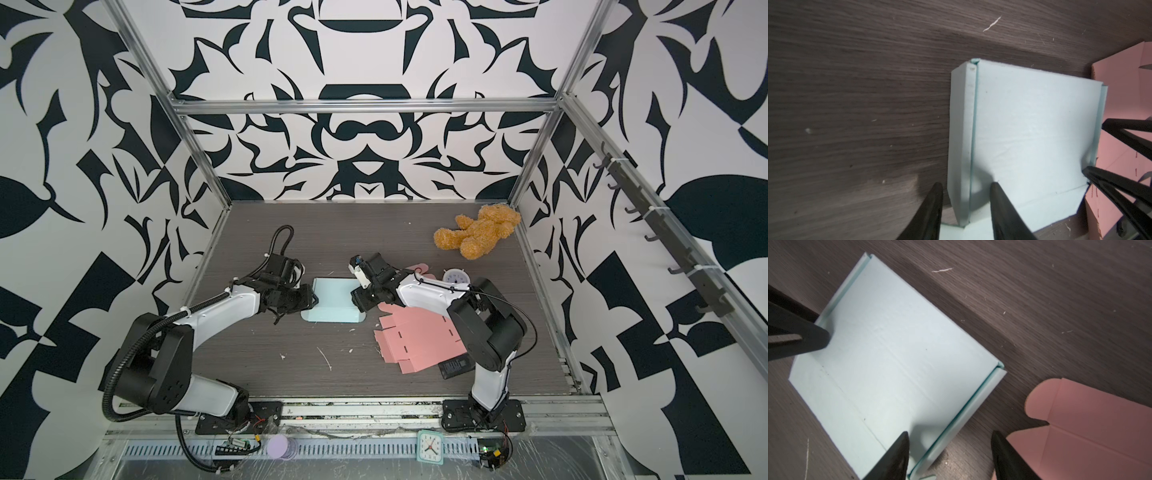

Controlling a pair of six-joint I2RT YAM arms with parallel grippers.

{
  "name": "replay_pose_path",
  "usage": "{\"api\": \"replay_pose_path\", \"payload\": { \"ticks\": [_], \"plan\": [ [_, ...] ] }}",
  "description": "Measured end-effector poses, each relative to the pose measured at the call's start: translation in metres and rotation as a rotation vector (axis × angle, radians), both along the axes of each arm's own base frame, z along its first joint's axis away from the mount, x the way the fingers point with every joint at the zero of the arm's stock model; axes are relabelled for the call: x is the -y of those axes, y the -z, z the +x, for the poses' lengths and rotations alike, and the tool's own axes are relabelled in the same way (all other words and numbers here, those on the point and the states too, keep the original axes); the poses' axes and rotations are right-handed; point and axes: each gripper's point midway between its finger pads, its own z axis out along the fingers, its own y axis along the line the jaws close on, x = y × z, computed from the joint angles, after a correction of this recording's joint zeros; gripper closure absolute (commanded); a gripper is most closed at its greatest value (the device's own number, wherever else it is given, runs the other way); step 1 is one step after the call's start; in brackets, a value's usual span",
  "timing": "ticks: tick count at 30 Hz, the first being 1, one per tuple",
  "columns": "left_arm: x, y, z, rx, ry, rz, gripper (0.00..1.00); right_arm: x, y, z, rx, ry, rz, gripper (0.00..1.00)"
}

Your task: Fold the paper box

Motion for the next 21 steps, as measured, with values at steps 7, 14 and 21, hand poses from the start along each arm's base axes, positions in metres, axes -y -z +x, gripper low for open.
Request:
{"api": "replay_pose_path", "payload": {
  "ticks": [7,14,21],
  "plan": [
    [-0.001,0.0,0.0,0.0,-0.001,0.004,0.55,0.004,-0.002,0.0,-0.001,0.009,-0.009,0.33],
    [-0.004,-0.001,-0.002,-0.002,-0.003,0.022,0.43,0.012,-0.04,-0.001,0.056,0.027,0.014,0.31],
    [-0.008,-0.027,-0.008,0.045,-0.001,0.016,0.4,0.022,-0.079,-0.015,0.083,0.055,0.094,0.31]
  ]
}}
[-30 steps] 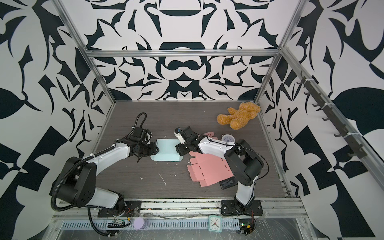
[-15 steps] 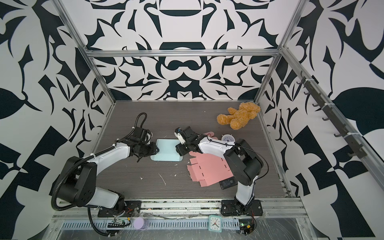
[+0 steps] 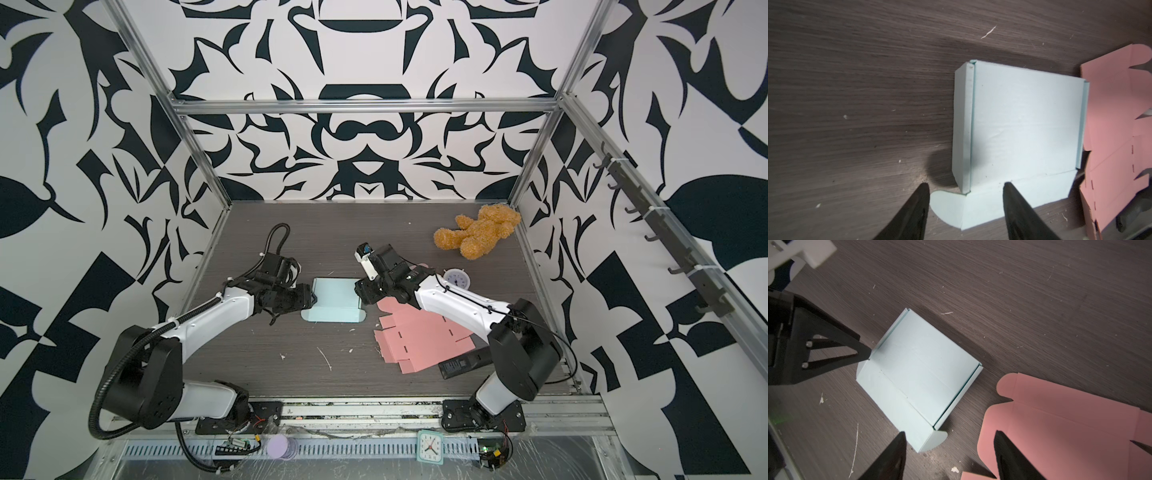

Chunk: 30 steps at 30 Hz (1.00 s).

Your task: Fold the paper box

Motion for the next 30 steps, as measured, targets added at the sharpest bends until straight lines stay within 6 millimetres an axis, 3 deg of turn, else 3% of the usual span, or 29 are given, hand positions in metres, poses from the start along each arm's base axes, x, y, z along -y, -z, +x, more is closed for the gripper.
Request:
{"api": "replay_pose_path", "payload": {
  "ticks": [6,10,15,30],
  "plan": [
    [0.004,-0.029,-0.014,0.075,0.015,-0.063,0.4,0.004,0.02,-0.029,-0.103,0.001,0.003,0.3],
    [0.013,-0.035,-0.027,0.079,0.046,-0.089,0.4,0.004,0.034,-0.043,-0.174,-0.002,0.012,0.3],
    [0.019,-0.027,-0.034,0.044,0.06,-0.093,0.38,-0.003,0.039,-0.046,-0.214,0.003,0.047,0.29],
    [0.02,0.014,-0.032,-0.064,0.053,-0.047,0.32,-0.019,0.077,-0.054,-0.305,-0.001,0.048,0.17]
  ]
}}
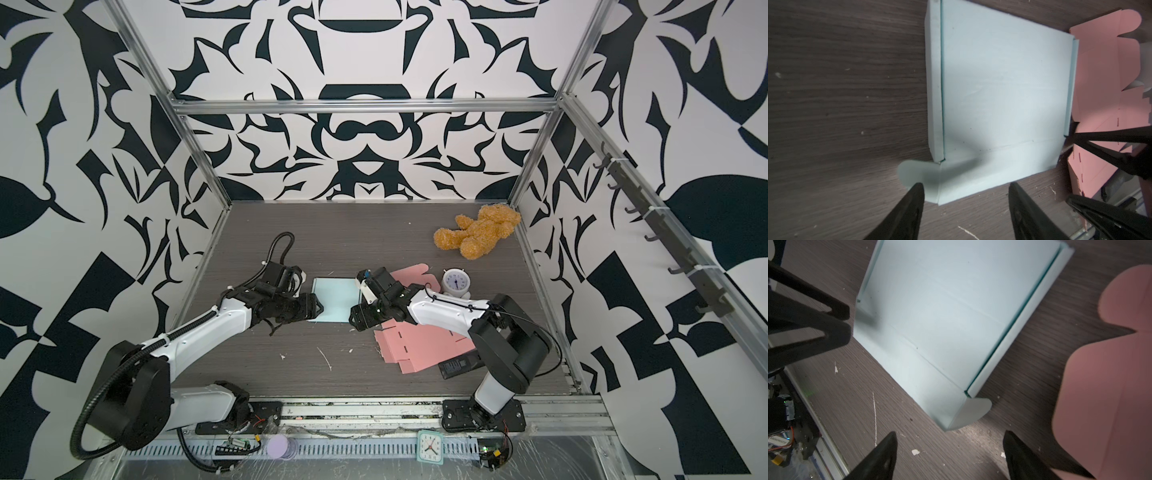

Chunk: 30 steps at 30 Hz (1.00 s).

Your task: Fold the paper box

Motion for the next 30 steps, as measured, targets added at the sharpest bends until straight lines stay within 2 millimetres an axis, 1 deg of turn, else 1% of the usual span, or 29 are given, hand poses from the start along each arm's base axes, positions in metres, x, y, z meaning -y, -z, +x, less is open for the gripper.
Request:
{"api": "replay_pose_path", "payload": {
  "ticks": [4,14,22,27,30],
  "plan": [
    [0.0,0.006,0.0,-0.01,0.001,0.004,0.32,-0.003,0.006,-0.002,-0.013,-0.003,-0.002,0.17],
    [0.004,0.004,0.004,0.006,0.007,-0.012,0.32,-0.011,0.018,-0.008,-0.038,-0.019,-0.009,0.17],
    [0.006,0.009,0.001,0.001,0.013,-0.022,0.32,-0.015,0.016,-0.009,-0.036,-0.027,-0.006,0.17],
    [0.006,0.007,0.001,0.006,0.014,-0.023,0.32,-0.012,0.016,-0.007,-0.023,-0.017,-0.024,0.16],
    [0.005,0.007,0.001,0.006,0.014,-0.022,0.32,-0.008,0.013,-0.007,-0.012,-0.008,-0.034,0.15]
  ]
}}
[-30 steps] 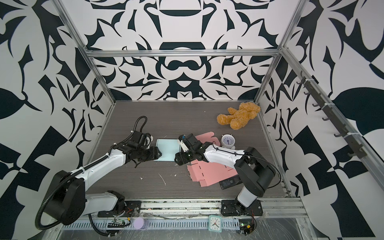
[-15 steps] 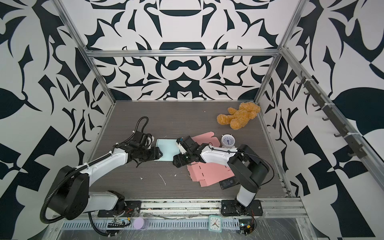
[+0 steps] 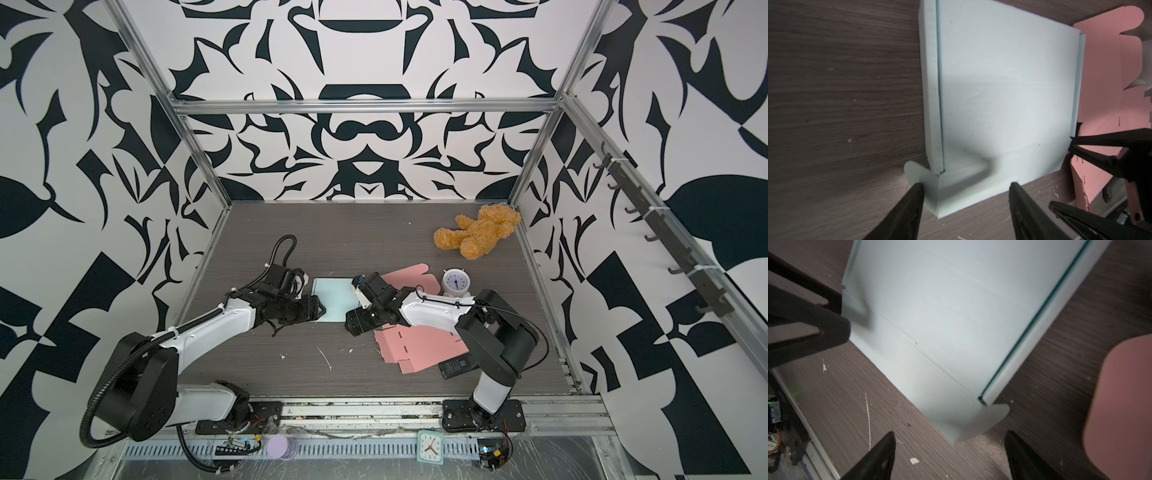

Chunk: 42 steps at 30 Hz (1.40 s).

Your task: Fold the paper box

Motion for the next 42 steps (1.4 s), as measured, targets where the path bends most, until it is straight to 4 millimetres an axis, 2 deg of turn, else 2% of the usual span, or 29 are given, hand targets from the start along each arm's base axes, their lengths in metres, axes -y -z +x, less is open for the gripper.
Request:
{"api": "replay_pose_path", "payload": {
  "ticks": [5,14,23,34,42],
  "plan": [
    [0.0,0.0,0.0,0.0,-0.001,0.002,0.32,0.004,-0.012,0.003,0.035,0.007,0.0,0.11],
    [0.0,0.0,0.0,0.0,-0.001,0.002,0.32,0.006,-0.019,0.008,0.069,0.0,-0.033,0.1],
    [0.0,0.0,0.0,0.0,0.001,-0.002,0.33,-0.007,-0.032,0.011,0.1,-0.02,-0.015,0.11],
    [0.003,-0.003,-0.001,0.001,0.008,-0.018,0.33,-0.012,-0.017,0.007,0.077,-0.037,-0.043,0.11],
    [0.002,-0.002,-0.002,0.002,0.008,-0.019,0.33,-0.013,-0.013,0.008,0.07,-0.038,-0.049,0.11]
  ]
}}
